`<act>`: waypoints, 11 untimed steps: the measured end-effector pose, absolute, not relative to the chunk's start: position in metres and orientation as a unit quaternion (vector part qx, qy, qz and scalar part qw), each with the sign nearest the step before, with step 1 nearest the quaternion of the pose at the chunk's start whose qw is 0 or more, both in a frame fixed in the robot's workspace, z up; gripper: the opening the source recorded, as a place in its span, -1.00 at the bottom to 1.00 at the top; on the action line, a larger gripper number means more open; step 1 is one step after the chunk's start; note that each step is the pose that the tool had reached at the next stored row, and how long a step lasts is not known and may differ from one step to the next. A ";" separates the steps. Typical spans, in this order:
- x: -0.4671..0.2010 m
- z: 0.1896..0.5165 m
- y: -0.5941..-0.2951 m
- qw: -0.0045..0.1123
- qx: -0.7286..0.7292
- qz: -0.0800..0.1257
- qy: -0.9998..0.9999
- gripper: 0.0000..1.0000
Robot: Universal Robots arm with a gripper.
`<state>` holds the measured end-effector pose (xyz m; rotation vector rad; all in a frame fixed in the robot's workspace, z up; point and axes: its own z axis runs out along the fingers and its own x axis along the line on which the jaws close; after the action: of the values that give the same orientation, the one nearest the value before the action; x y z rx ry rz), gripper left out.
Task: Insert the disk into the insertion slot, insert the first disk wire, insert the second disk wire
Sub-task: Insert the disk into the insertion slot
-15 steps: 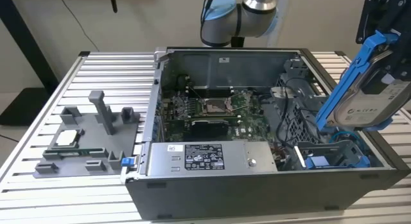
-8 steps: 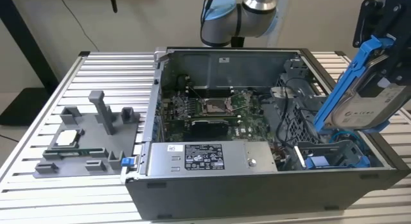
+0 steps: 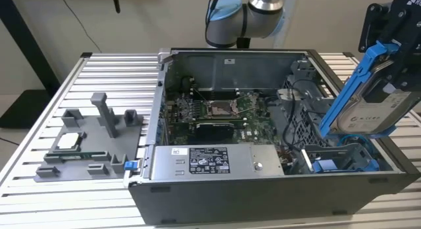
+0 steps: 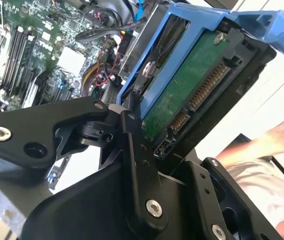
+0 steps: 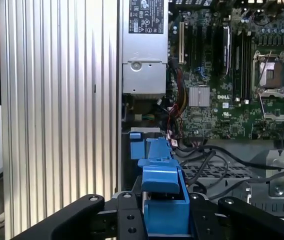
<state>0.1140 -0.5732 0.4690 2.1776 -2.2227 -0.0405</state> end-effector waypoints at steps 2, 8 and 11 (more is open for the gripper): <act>0.114 0.467 -0.573 0.015 0.700 -0.013 -0.714 -1.00; 0.113 0.463 -0.573 0.015 0.699 -0.013 -0.714 -1.00; 0.112 0.460 -0.573 0.015 0.700 -0.013 -0.714 -1.00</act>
<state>0.1122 -0.5732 0.4605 2.1771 -2.2233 -0.0407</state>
